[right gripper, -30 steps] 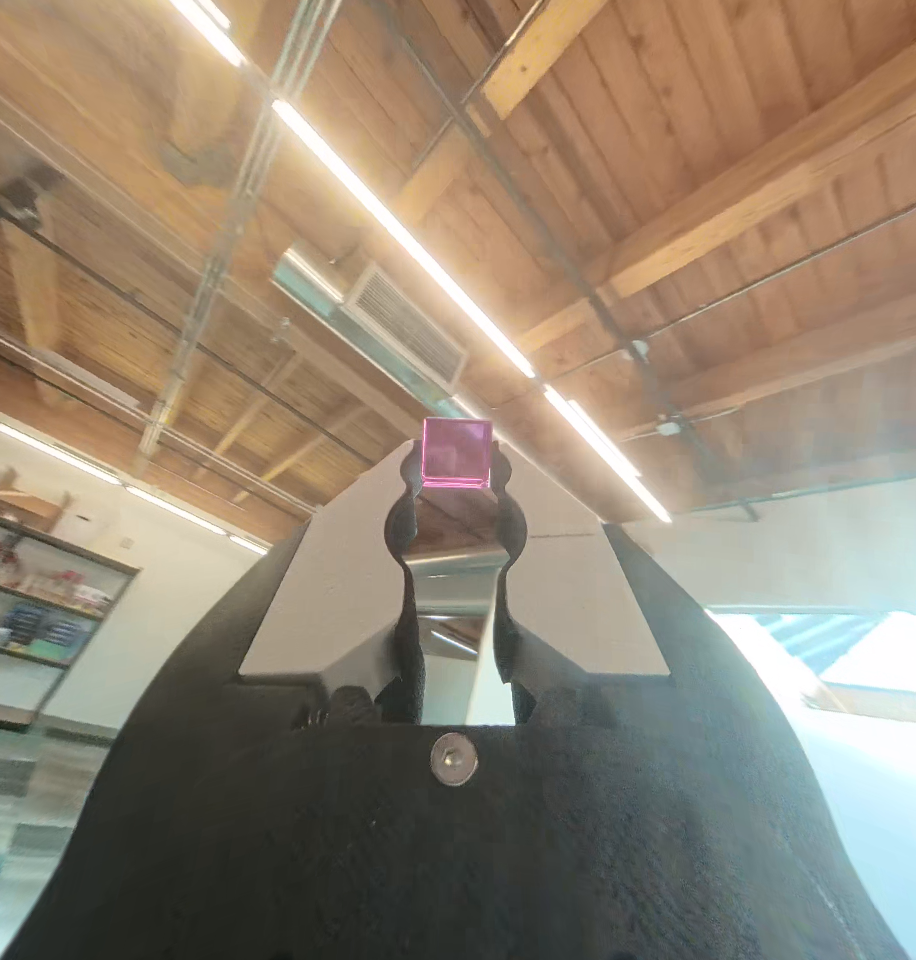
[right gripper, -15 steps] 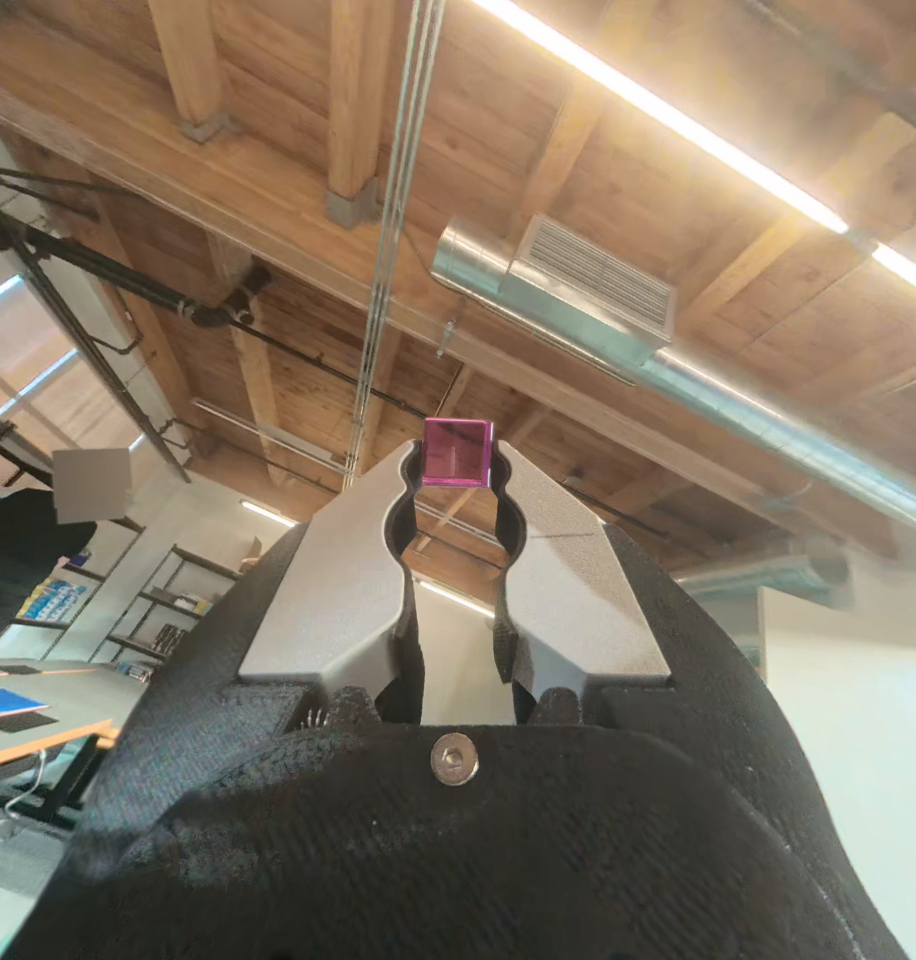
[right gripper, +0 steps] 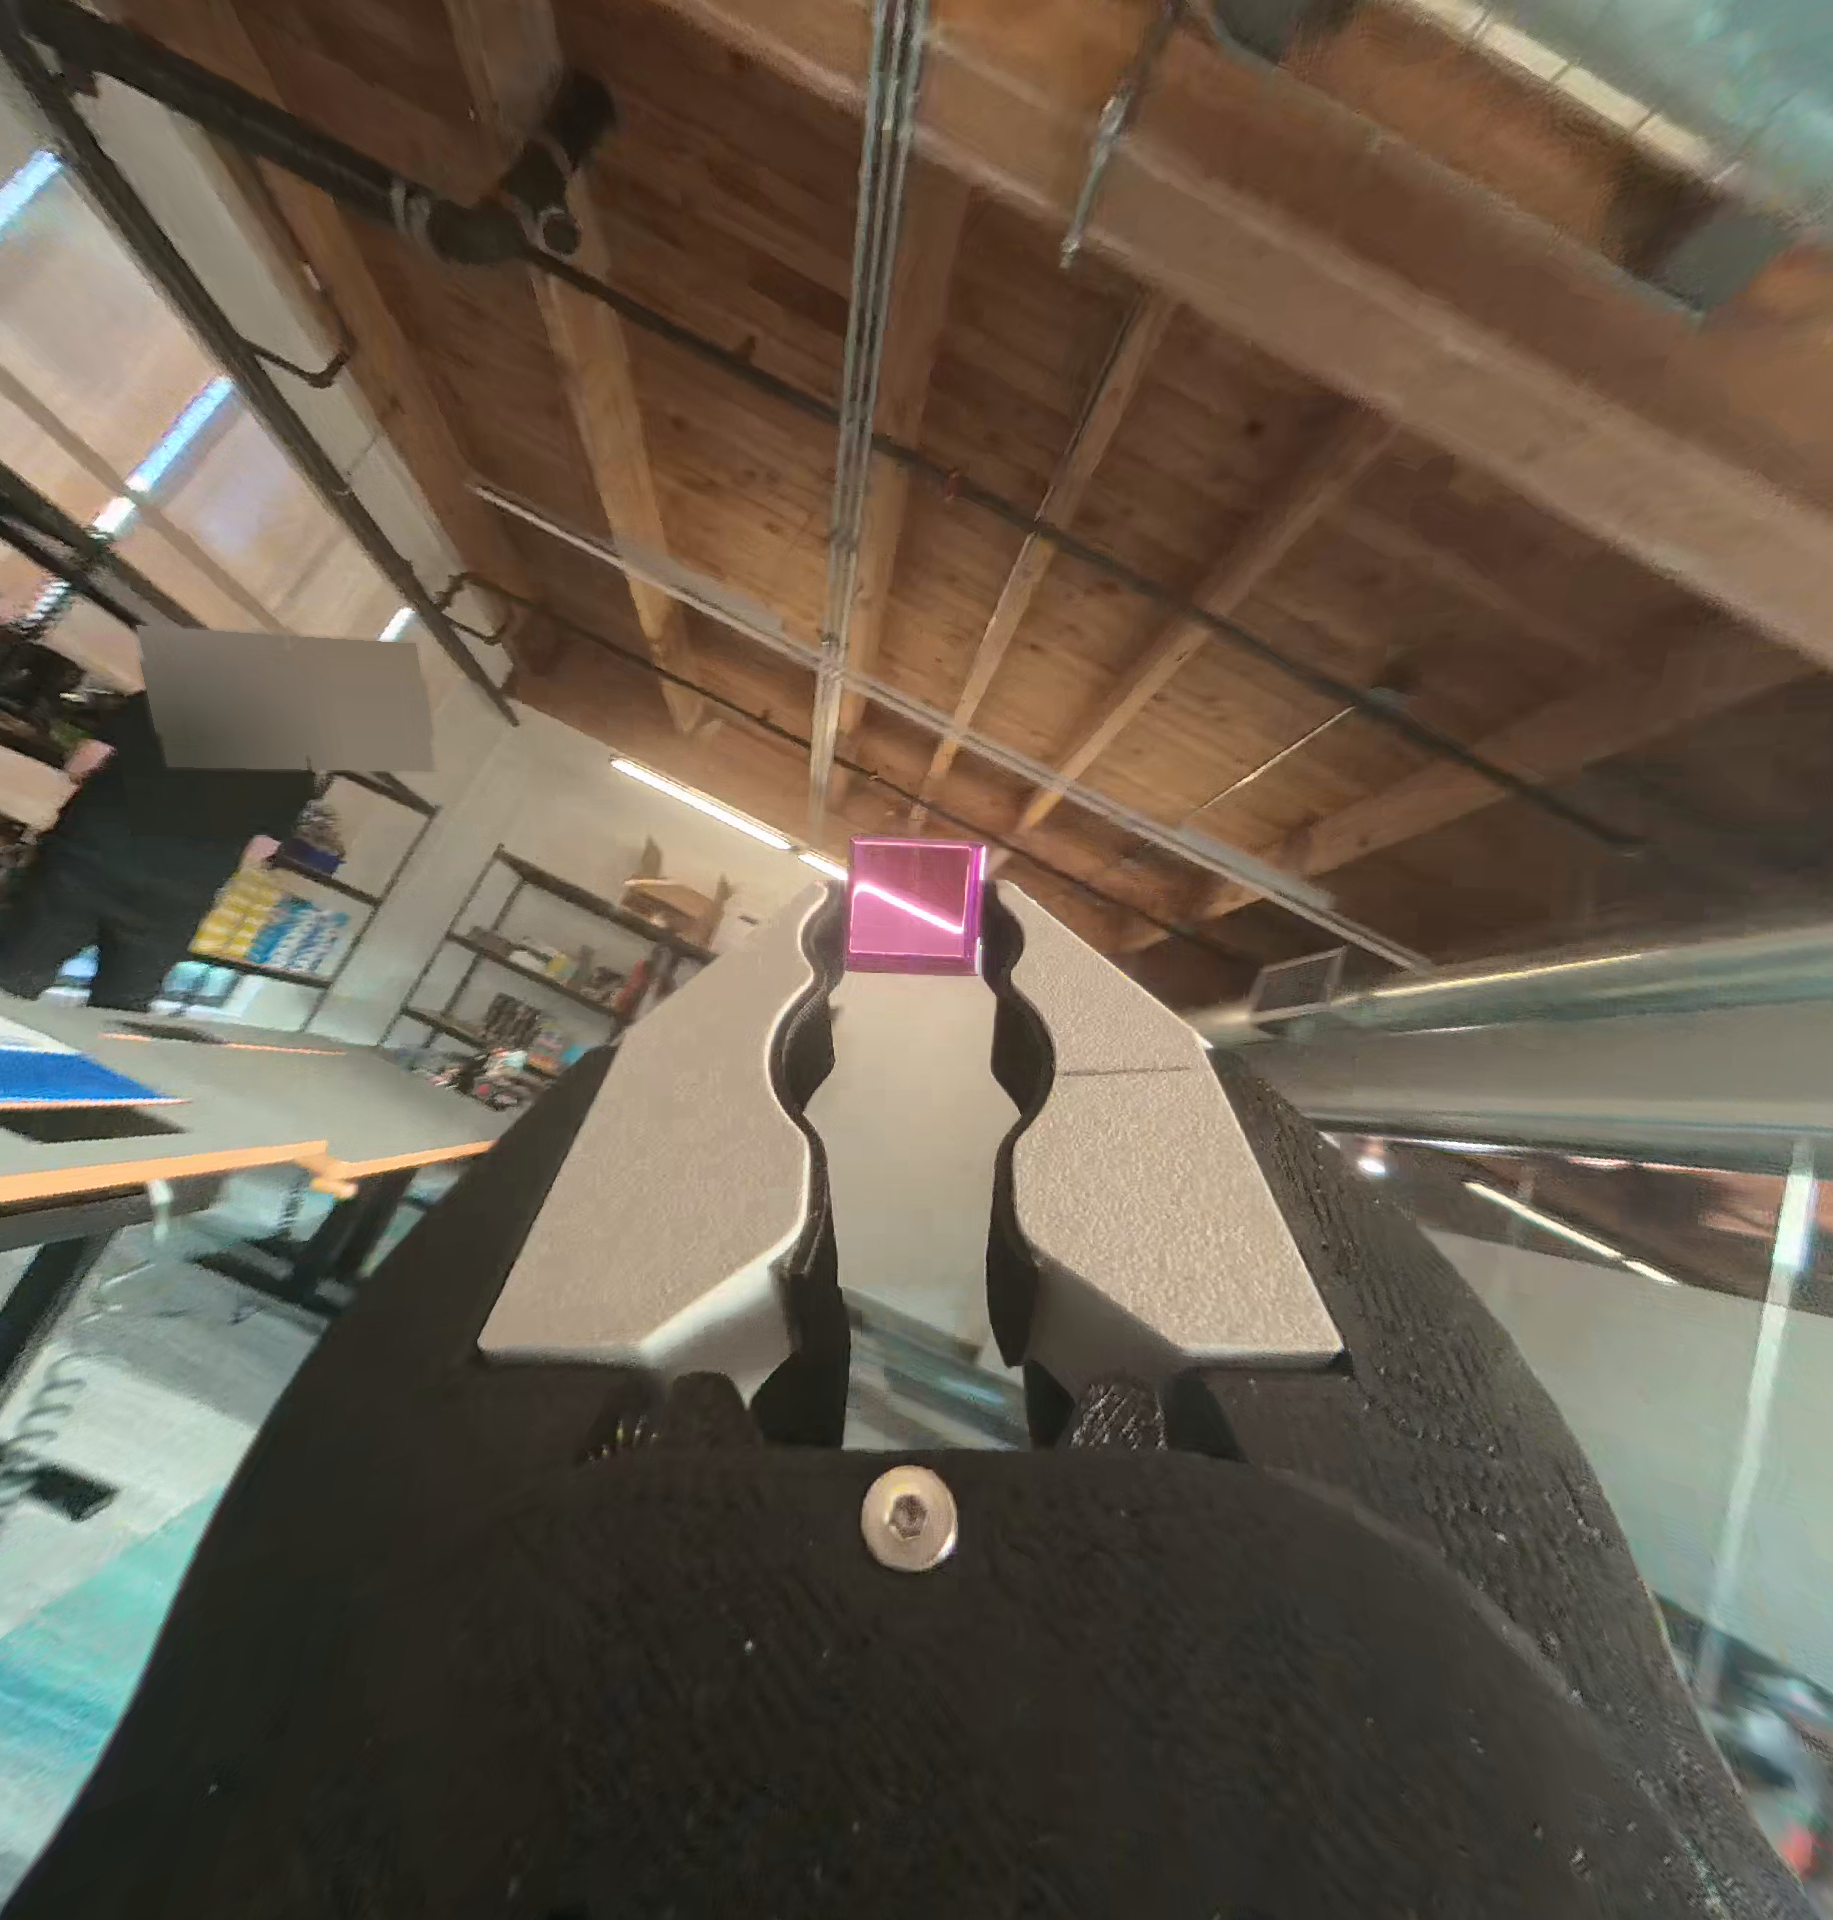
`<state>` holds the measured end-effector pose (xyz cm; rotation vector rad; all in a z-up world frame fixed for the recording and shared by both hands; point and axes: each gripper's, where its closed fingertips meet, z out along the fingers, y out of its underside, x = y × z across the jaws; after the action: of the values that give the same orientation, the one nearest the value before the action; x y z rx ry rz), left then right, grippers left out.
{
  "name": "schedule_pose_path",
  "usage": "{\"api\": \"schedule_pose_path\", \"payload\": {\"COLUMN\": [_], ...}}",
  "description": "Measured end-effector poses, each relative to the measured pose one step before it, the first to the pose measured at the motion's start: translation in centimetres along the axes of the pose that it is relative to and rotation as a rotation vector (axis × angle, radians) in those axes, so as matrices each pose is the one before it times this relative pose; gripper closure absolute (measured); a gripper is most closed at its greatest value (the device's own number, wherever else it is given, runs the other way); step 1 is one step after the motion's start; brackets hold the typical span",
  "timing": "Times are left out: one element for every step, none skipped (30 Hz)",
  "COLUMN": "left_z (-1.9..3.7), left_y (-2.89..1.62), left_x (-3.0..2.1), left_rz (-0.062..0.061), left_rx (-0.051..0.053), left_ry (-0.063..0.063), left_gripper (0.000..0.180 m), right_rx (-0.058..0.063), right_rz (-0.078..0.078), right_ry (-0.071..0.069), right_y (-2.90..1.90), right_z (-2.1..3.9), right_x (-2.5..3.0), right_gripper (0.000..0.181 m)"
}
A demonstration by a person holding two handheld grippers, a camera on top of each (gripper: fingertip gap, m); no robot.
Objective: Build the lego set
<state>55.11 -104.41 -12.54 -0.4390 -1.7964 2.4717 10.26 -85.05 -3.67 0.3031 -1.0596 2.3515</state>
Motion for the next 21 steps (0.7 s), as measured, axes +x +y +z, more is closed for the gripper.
{"api": "schedule_pose_path", "payload": {"left_z": [2.342, 2.251, 1.945, 1.819, 1.909, 1.749, 1.781, 1.857, 2.076, 1.963, 2.010, 2.064, 2.242, 2.201, 2.285, 2.369, 2.217, 2.180, 2.206, 2.117, 2.119], "left_y": [0.997, 1.246, 1.344, 1.461, 1.694, 1.787, 1.826, 1.655, 1.532, 0.882, 0.447, 0.428, 0.486, 0.534, 0.546, 0.477, 0.598, 0.633, 0.681, 0.867, 0.837], "left_x": [-0.287, -0.518, -0.610, -0.538, -0.527, -0.474, -0.478, -0.548, -0.666, -0.688, -0.616, -0.676, -1.127, -1.360, -1.170, -0.939, -0.818, -0.921, -1.103, -0.993, -0.808], "left_rz": [0.0292, 0.0323, 0.0187, 0.0016, -0.0153, -0.0204, -0.0205, -0.0221, -0.0252, -0.0275, -0.0266, -0.0219, -0.0138, -0.0095, -0.0125, -0.0121, -0.0043, 0.0064, 0.0099, 0.0113, 0.0105], "left_rx": [-0.0235, -0.0402, -0.0460, -0.0494, -0.0625, -0.0650, -0.0681, -0.0612, -0.0452, -0.0174, 0.0041, -0.0014, -0.0143, -0.0229, -0.0326, -0.0401, -0.0460, -0.0462, -0.0567, -0.0626, -0.0649], "left_ry": [-0.0079, -0.0117, -0.0162, -0.0089, 0.0024, 0.0068, 0.0138, 0.0133, 0.0141, 0.0144, 0.0217, 0.0218, -0.0067, -0.0210, -0.0095, 0.0055, 0.0097, 0.0025, -0.0107, -0.0119, -0.0049], "left_gripper": [0.154, 0.154, 0.155, 0.155, 0.154, 0.154, 0.154, 0.154, 0.154, 0.154, 0.154, 0.154, 0.154, 0.154, 0.154, 0.154, 0.154, 0.154, 0.154, 0.154, 0.154], "right_rx": [-0.0053, 0.0022, 0.0036, 0.0005, -0.0004, 0.0017, 0.0043, 0.0024, -0.0054, -0.0123, -0.0139, -0.0154, -0.0162, -0.0151, -0.0210, -0.0257, -0.0214, -0.0110, -0.0069, -0.0138, -0.0226], "right_rz": [0.0318, 0.0352, 0.0374, 0.0359, 0.0308, 0.0267, 0.0243, 0.0228, 0.0249, 0.0287, 0.0273, 0.0210, 0.0122, 0.0056, 0.0064, 0.0098, 0.0070, -0.0018, -0.0070, -0.0046, 0.0022], "right_ry": [-0.0501, -0.0499, -0.0477, -0.0527, -0.0596, -0.0619, -0.0585, -0.0568, -0.0637, -0.0712, -0.0709, -0.0635, -0.0575, -0.0517, -0.0529, -0.0643, -0.0748, -0.0730, -0.0694, -0.0684, -0.0657], "right_y": [2.436, 2.246, 2.170, 2.154, 2.160, 2.148, 2.079, 2.161, 2.201, 2.292, 2.254, 2.183, 2.156, 1.991, 1.955, 1.738, 1.477, 1.138, 1.122, 1.198, 1.384], "right_z": [3.173, 3.163, 3.129, 3.109, 3.075, 3.028, 2.925, 3.032, 2.954, 3.063, 3.037, 2.950, 3.077, 3.008, 3.153, 3.029, 3.022, 2.747, 2.691, 2.502, 2.536], "right_x": [-1.579, -1.619, -1.624, -1.709, -1.801, -1.810, -1.702, -1.647, -1.659, -1.668, -1.536, -1.320, -1.081, -0.859, -0.714, -0.677, -0.602, -0.407, -0.176, -0.062, 0.129], "right_gripper": [0.157, 0.157, 0.157, 0.157, 0.157, 0.157, 0.157, 0.157, 0.157, 0.157, 0.156, 0.157, 0.157, 0.157, 0.157, 0.157, 0.157, 0.157, 0.157, 0.157, 0.157]}}
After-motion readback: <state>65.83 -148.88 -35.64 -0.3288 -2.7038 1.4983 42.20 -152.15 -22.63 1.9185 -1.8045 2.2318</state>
